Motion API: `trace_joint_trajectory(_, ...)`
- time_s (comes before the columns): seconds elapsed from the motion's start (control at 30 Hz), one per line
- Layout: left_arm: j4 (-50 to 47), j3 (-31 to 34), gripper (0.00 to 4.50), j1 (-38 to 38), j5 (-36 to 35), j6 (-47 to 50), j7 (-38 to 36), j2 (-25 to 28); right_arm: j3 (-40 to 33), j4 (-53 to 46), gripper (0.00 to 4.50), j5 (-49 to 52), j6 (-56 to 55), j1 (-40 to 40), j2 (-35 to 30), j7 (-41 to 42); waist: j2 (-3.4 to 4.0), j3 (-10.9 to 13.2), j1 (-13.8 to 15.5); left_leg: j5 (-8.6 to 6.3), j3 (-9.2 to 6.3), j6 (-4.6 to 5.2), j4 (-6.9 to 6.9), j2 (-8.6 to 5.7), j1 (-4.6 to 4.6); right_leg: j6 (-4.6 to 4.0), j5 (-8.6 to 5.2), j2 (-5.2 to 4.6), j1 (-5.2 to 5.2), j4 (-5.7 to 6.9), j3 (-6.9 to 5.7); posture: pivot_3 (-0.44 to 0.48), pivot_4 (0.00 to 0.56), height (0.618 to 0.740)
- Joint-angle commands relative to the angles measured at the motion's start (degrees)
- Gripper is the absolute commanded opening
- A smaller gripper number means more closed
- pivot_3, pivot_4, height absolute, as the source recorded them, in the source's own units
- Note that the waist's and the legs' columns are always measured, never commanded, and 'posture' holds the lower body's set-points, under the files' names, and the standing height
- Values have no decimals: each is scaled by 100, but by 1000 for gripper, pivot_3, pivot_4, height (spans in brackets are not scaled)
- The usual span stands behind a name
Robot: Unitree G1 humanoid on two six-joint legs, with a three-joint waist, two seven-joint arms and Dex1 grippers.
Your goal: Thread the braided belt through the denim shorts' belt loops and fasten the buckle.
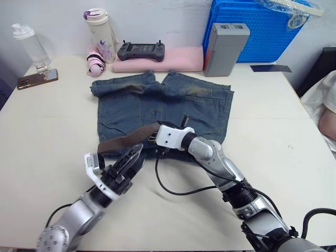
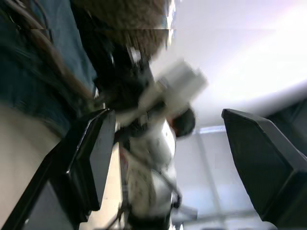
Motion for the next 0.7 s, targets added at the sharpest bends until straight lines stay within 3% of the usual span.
trace_joint_trajectory(0.03, -163, 103, 3863, -257, -125, -273, 552, -439, -66, -336, 0, -10, 19, -75, 6, -34, -2, -1, -8, 0, 2, 0, 0, 0, 0, 0, 0, 1, 0, -1, 0, 0, 150, 712)
trace_joint_trajectory(0.2, 144, 156, 3863, -615, -125, -220, 970, -838, -28, -393, 0, -9, 80, -83, 39, -24, -2, -1, 12, 2, 3, -3, 2, 14, 0, 0, 0, 19, 5, -10, 0, 0, 150, 712)
trace_joint_trajectory(0.5, 418, 284, 3863, -926, -125, 56, 1141, -1013, -14, -429, 0, 3, 115, -82, 64, -10, -3, -1, 66, -2, 3, -10, 11, 28, -1, 0, 0, 50, 8, -18, 5, 0, 150, 712)
trace_joint_trajectory(0.6, 454, 346, 3085, -992, -125, 52, 1048, -1101, 0, -444, 0, -13, 115, -66, 63, -15, -3, -1, 89, -5, 4, -15, 12, 36, -1, 0, 0, 57, 8, -22, 7, 0, 150, 712)
trace_joint_trajectory(0.7, 486, 427, 1840, -1076, -125, 1, 1049, -1195, 16, -444, 0, -30, 100, -60, 52, -15, -3, -1, 124, -5, 4, -18, 12, 40, -1, 0, 0, 59, 8, -30, 8, 0, 150, 712)
